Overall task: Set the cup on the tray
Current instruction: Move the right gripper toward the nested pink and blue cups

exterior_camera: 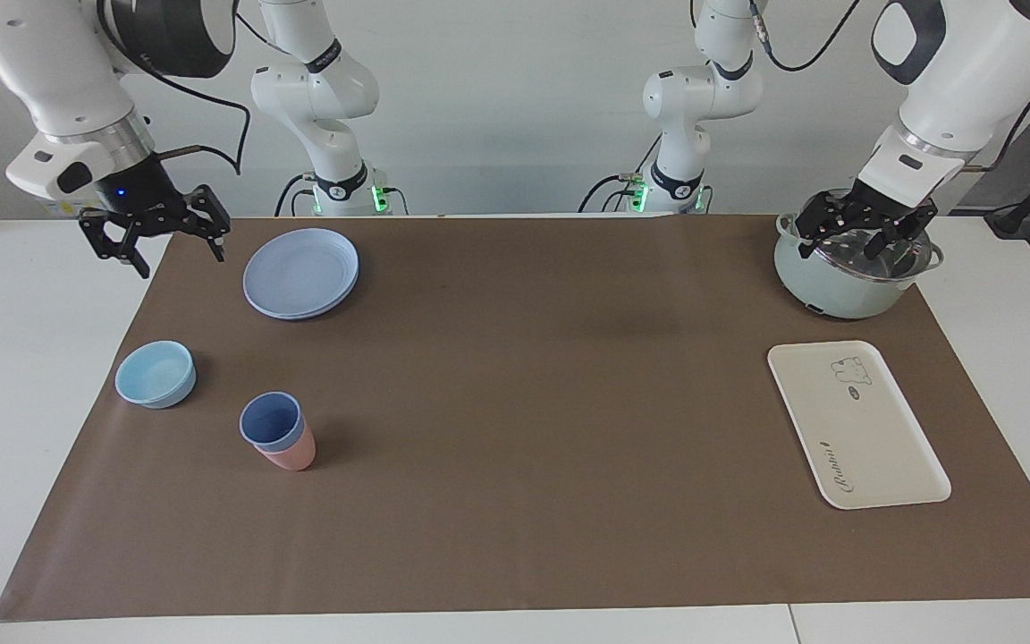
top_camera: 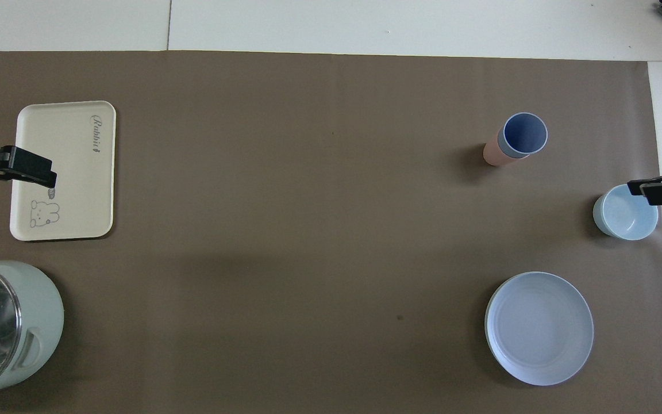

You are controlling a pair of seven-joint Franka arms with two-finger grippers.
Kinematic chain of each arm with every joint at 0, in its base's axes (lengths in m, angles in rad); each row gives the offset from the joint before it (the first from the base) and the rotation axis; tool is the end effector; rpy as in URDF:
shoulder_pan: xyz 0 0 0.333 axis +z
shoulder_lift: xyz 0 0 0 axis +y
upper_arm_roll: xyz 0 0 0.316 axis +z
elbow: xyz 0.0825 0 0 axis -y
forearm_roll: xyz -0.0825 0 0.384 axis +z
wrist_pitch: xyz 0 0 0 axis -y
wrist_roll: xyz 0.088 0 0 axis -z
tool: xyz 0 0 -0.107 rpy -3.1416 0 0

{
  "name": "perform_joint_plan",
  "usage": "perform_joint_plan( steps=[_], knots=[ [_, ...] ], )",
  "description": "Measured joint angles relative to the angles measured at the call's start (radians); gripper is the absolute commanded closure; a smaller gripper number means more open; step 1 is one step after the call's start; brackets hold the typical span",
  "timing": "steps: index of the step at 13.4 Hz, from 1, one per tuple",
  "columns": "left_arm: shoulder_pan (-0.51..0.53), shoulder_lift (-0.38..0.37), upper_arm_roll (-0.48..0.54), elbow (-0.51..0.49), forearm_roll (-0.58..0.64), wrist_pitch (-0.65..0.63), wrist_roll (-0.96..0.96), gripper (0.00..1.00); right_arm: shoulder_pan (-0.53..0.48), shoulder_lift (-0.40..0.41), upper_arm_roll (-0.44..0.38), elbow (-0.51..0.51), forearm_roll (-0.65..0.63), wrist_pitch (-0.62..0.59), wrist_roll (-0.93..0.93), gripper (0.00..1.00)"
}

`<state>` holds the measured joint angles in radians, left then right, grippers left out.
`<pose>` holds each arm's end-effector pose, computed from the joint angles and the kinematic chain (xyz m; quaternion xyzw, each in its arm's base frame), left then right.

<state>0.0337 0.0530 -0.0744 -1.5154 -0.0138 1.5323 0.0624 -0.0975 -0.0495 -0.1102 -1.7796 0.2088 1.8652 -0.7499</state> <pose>0.5665 -0.0234 0.6176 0.9985 -0.0516 -0.0179 0.0091 0.5519 -0.1013 0.5806 -0.9621 -0.2429 -0.1074 0.0617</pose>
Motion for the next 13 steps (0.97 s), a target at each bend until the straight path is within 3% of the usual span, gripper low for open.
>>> perform_joint_plan(
  steps=[3, 10, 13],
  knots=[
    [0.000, 0.000, 0.000, 0.000, 0.000, 0.000, 0.000, 0.00, -0.057, 0.056, -0.001, -0.018, 0.174, 0.047, -0.241, 0.00],
    [0.000, 0.000, 0.000, 0.000, 0.000, 0.000, 0.000, 0.00, -0.126, 0.269, -0.002, -0.025, 0.570, 0.120, -0.766, 0.00],
    [0.000, 0.000, 0.000, 0.000, 0.000, 0.000, 0.000, 0.00, -0.137, 0.324, -0.002, -0.025, 0.659, 0.120, -0.873, 0.00]
  ],
)
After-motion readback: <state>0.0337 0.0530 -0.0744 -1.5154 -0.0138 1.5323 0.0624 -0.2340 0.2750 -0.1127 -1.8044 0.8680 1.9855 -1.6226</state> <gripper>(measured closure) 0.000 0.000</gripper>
